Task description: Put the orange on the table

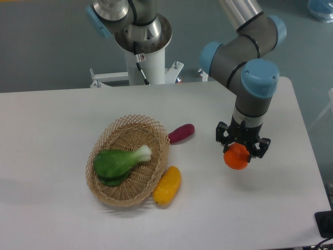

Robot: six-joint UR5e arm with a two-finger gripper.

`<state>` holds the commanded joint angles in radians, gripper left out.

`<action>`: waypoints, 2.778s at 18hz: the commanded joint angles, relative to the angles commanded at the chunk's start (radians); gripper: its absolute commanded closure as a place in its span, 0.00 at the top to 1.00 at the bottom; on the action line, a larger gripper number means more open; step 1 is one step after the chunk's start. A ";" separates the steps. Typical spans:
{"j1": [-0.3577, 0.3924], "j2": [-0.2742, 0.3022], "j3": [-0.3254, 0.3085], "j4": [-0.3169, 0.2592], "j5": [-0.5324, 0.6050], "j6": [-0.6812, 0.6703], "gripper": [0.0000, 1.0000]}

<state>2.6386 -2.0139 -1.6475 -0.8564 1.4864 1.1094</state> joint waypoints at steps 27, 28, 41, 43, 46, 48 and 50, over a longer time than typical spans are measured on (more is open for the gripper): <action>-0.114 -0.126 0.020 0.083 0.149 -0.243 0.73; -0.114 -0.124 0.020 0.083 0.149 -0.241 0.76; -0.104 -0.080 0.067 0.077 0.143 -0.224 1.00; -0.095 -0.068 0.083 0.068 0.133 -0.218 1.00; -0.075 -0.051 0.086 0.066 0.127 -0.188 1.00; -0.074 -0.040 0.087 0.066 0.115 -0.181 1.00; -0.065 -0.037 0.087 0.066 0.110 -0.178 1.00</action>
<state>2.5740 -2.0509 -1.5601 -0.7900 1.5969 0.9311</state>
